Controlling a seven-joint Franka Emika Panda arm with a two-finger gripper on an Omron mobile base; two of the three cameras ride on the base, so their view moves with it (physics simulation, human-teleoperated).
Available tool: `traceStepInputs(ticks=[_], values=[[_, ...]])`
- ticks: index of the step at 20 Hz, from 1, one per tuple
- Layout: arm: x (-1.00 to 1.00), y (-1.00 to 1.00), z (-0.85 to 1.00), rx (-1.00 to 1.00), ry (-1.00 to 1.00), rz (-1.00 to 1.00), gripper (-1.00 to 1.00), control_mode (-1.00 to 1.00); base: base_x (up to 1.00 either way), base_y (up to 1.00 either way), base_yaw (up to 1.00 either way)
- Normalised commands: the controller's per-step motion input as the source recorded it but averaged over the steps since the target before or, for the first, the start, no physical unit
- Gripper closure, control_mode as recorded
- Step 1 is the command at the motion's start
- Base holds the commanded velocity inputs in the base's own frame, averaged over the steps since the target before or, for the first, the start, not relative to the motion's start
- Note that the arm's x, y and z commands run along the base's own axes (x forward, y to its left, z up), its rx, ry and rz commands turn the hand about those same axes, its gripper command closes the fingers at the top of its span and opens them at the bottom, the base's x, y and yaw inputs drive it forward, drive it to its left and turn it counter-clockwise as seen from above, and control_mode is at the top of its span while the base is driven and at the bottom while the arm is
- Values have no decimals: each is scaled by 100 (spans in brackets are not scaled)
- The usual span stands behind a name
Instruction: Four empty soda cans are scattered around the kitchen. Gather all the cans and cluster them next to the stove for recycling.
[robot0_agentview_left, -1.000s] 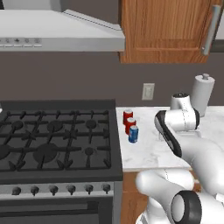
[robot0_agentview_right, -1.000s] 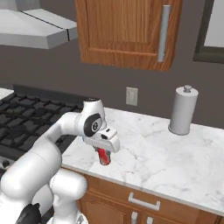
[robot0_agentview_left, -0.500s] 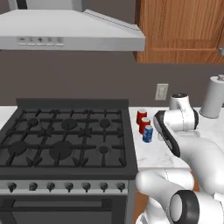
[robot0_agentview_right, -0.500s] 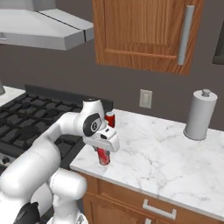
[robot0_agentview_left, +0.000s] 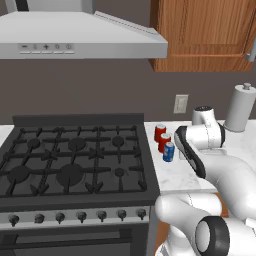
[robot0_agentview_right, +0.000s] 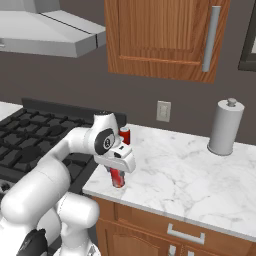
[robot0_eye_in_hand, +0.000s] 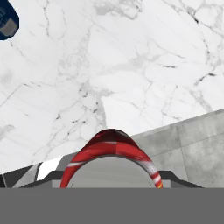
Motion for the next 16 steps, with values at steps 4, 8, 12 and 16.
traceStepInputs(ticks=[4,8,12,16], values=[[0,0,0,0,0,0,100,100,3,75,-18],[0,0,0,0,0,0,100,100,13,65,-9],[0,0,0,0,0,0,100,100,27,28,0],[-3,11,-1,0,0,1,100,-100,0,0,0]])
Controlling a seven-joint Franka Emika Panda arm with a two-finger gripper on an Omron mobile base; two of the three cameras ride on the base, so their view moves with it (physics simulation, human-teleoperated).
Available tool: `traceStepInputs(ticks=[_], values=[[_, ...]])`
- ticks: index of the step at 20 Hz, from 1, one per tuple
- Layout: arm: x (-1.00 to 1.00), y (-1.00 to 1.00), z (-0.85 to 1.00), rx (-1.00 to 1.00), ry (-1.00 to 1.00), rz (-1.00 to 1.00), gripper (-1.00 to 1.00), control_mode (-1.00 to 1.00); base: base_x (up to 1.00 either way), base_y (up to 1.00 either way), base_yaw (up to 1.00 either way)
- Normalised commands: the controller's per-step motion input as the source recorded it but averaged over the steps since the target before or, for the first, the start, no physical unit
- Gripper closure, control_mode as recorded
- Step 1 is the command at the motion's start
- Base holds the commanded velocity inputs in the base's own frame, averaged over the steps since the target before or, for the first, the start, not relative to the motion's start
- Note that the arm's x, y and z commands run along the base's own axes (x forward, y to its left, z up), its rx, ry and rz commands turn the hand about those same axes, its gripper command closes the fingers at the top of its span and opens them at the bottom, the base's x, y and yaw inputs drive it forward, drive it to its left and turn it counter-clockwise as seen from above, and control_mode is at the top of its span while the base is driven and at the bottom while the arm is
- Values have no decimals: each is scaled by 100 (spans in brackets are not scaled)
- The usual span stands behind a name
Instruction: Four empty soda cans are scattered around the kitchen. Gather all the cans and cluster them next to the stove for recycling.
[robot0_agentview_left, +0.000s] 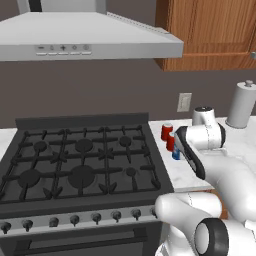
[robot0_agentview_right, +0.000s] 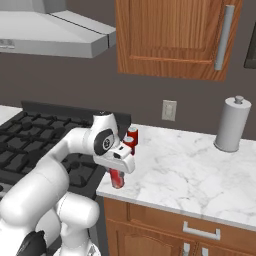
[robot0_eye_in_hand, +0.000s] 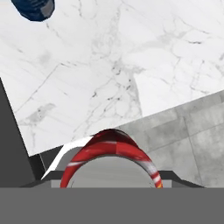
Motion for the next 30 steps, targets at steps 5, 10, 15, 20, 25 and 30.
traceStepInputs(ticks=[5,10,15,20,25,30], values=[[49,6,-10,1,-5,12,100,-100,0,0,0],[40,0,-24,9,-3,20,100,-100,0,0,0],[45,-1,-16,17,0,19,100,-100,0,0,0],[29,10,-5,1,0,2,100,-100,0,0,0],[36,23,-4,0,0,0,100,-100,0,0,0],[13,6,-15,0,-1,0,100,-100,0,0,0]])
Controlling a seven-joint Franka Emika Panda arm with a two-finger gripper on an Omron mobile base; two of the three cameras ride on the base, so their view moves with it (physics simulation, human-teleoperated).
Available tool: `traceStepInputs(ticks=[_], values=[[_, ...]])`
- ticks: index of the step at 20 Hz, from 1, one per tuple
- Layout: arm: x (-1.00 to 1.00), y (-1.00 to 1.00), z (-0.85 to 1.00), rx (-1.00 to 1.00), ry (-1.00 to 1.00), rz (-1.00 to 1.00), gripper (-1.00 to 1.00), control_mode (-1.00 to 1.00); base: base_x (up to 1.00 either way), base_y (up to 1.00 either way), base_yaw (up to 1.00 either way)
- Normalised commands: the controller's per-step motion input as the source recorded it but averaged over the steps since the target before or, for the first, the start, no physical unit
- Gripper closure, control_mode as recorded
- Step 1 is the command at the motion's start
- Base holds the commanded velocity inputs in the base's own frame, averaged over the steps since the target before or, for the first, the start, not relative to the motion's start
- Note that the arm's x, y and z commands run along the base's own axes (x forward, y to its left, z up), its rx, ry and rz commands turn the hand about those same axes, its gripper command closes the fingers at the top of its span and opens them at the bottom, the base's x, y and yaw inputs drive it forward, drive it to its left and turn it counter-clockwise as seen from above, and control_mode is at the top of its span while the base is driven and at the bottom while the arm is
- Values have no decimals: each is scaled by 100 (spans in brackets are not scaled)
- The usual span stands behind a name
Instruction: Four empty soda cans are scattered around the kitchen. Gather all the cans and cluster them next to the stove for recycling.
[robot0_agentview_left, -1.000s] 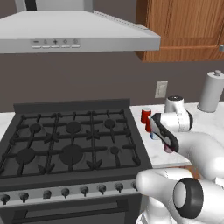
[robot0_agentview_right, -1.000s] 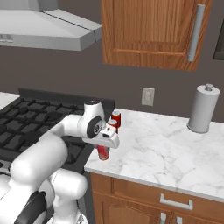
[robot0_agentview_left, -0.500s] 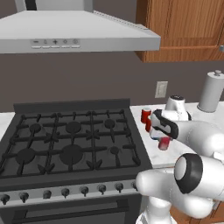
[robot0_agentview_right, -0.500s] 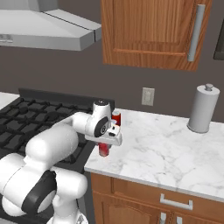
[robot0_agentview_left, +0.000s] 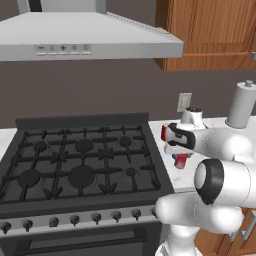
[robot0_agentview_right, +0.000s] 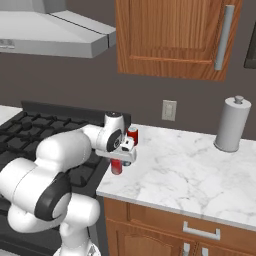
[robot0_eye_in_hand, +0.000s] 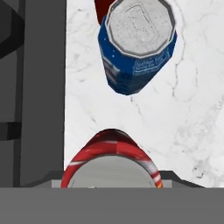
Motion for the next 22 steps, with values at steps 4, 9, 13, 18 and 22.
traceStepInputs(ticks=[4,9,13,18,22], values=[[0,-1,-17,0,0,0,100,-100,0,0,0],[0,-2,-16,0,-3,0,100,-100,0,0,0],[0,-1,-24,1,-4,0,100,-100,0,0,0],[0,-2,-27,3,-5,0,100,-100,0,0,0],[0,0,-18,4,-3,0,-100,-100,0,0,0]])
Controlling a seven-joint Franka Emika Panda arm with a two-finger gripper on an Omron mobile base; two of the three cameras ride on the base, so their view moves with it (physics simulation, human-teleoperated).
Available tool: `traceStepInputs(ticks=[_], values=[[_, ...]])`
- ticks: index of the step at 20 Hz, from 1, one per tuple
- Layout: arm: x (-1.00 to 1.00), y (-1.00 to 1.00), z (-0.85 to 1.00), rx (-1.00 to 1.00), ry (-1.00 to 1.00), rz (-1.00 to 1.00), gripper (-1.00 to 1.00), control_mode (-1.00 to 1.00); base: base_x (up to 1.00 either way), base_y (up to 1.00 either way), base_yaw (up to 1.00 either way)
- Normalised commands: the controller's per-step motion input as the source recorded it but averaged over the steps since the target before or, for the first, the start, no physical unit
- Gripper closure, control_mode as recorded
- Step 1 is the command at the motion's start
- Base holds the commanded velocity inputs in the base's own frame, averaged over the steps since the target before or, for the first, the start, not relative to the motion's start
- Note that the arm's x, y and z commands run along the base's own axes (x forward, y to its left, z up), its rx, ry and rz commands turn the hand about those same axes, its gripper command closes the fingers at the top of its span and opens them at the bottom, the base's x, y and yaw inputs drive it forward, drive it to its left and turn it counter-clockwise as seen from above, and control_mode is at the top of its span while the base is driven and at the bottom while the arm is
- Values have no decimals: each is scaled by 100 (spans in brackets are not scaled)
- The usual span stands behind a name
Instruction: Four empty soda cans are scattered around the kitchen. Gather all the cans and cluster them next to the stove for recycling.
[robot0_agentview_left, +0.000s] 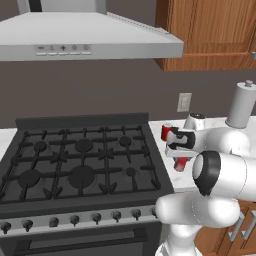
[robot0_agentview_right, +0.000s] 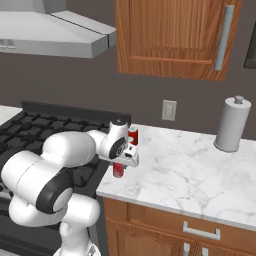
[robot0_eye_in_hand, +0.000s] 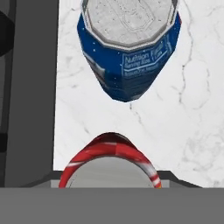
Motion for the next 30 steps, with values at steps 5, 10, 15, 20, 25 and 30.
traceStepInputs(ticks=[5,10,15,20,25,30], values=[[0,0,-6,1,-1,0,-100,-100,0,0,0],[0,1,1,-2,0,0,-100,-100,0,0,0],[0,3,17,-10,2,0,-100,-100,0,0,0],[-1,7,32,-7,1,0,-100,-100,0,0,0],[-12,17,28,-5,2,0,-100,-100,0,0,0],[-32,16,29,-3,0,-1,-100,-100,0,0,0]])
